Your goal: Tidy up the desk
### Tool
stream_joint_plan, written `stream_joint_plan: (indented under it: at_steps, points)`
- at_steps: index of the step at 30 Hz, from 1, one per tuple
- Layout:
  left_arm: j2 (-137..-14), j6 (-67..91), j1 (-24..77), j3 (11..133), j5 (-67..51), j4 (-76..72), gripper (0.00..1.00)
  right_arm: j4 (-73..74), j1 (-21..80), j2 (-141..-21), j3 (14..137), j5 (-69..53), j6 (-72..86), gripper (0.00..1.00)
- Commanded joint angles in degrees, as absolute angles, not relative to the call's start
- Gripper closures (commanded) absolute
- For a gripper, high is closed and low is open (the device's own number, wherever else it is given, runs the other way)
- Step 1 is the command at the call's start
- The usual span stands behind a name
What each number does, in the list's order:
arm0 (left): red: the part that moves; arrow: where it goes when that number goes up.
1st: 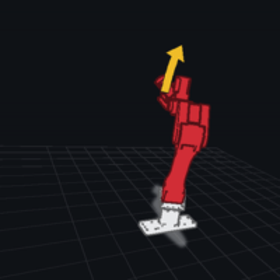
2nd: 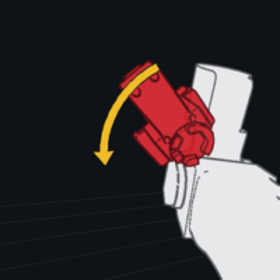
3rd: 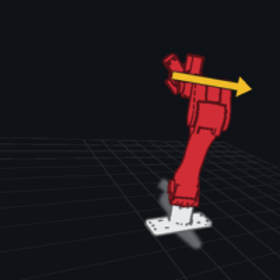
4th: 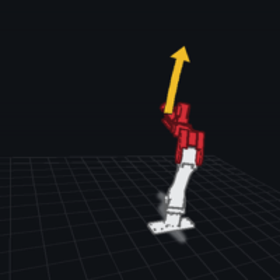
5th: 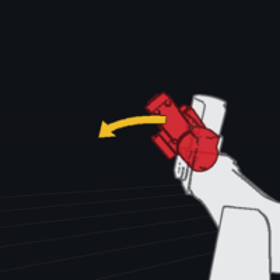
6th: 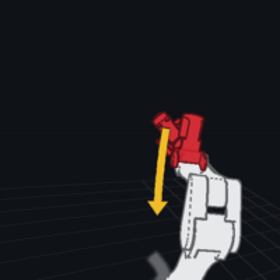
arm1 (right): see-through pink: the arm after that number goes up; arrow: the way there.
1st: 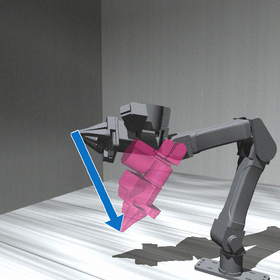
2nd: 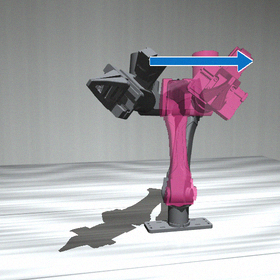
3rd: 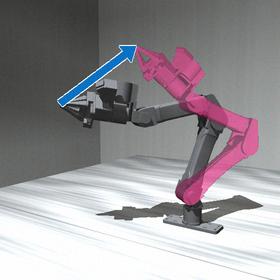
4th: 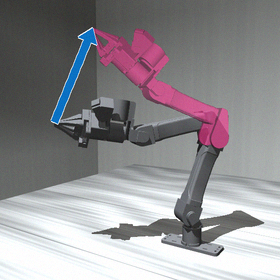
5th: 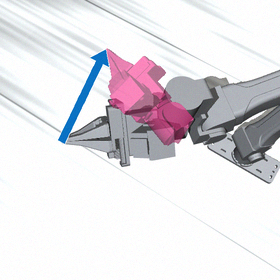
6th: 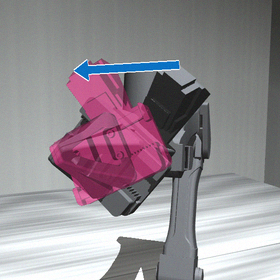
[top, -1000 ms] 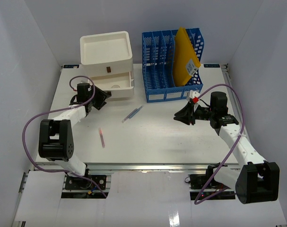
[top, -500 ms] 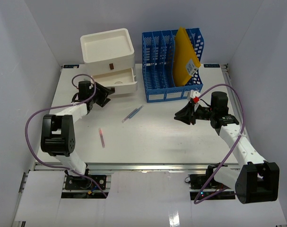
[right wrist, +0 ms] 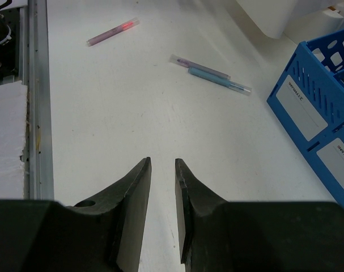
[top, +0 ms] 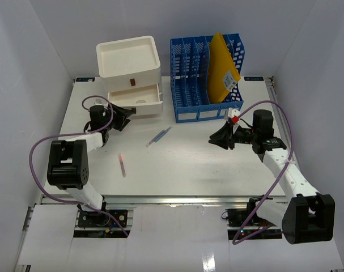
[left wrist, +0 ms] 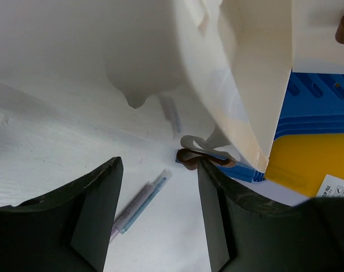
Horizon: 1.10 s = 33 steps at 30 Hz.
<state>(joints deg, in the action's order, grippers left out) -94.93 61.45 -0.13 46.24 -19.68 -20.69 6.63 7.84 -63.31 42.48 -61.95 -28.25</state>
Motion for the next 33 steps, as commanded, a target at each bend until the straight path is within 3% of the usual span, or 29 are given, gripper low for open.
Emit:
stream_joint_plan:
  at_steps: [1, 9, 22, 33]
  points:
    - [-89.60, 60.76, 2.97, 43.98, -17.03, -26.73, 0.36, 5.10, 7.38, -62.22, 42.63, -63.98, -27.95, 0.70]
    - [-87.10, 62.75, 13.23, 40.83, -5.02, -28.04, 0.39, 5.10, 7.25, -61.61, 42.63, -63.94, -27.95, 0.70]
    - [-96.75, 71.46, 21.62, 43.10, 10.07, -32.00, 0.40, 5.09, 7.12, -61.19, 42.55, -64.34, -27.94, 0.70]
    - [-108.62, 69.01, 20.88, 65.47, 15.17, -28.85, 0.30, 5.16, 6.64, -61.29, 42.45, -63.66, -28.36, 0.70]
